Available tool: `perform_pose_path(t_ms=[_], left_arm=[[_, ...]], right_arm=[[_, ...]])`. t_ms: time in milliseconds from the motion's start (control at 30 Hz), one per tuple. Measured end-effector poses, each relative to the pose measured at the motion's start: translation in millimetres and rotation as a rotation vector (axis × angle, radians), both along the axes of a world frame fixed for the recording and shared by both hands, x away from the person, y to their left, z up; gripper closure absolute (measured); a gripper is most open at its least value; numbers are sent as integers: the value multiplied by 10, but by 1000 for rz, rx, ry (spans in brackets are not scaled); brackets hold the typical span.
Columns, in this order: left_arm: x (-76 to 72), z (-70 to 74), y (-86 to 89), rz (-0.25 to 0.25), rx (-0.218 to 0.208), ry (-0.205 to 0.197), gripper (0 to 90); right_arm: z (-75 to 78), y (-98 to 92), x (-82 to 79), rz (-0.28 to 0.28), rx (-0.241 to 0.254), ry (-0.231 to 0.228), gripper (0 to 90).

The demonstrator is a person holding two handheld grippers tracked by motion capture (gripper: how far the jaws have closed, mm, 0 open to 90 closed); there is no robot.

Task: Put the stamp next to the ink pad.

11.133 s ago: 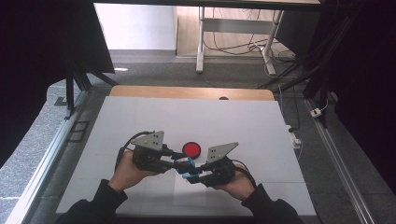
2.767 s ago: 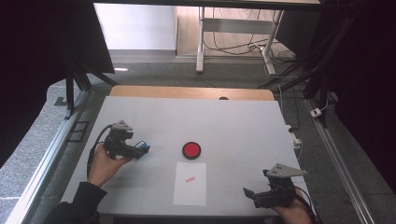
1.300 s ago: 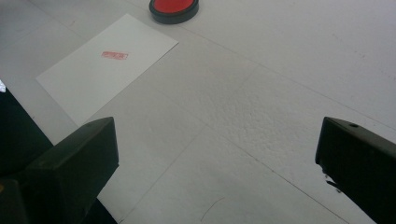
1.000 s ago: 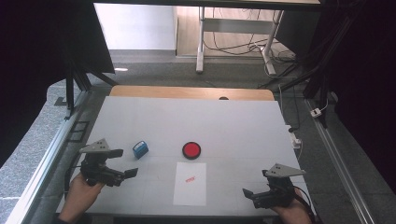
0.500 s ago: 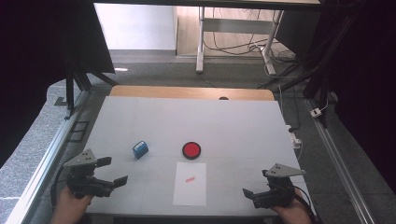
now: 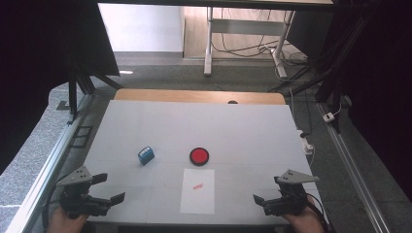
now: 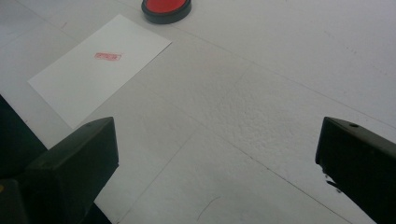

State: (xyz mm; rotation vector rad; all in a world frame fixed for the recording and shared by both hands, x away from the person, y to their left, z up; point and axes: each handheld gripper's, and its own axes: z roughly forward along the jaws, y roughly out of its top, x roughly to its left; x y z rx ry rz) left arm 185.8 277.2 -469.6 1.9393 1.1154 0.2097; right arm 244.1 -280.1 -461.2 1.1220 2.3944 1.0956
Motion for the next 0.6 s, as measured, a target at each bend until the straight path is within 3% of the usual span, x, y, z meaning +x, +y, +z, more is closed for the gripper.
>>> perform_pose_path(t_ms=[500,600], left_arm=[[-44,-86,-31,9,110,76,0],[-30,-83,-32,8,103,80,0]], right_arm=[[0,19,-2,10,-12,1,0],[-6,21,0,16,-17,1,0]])
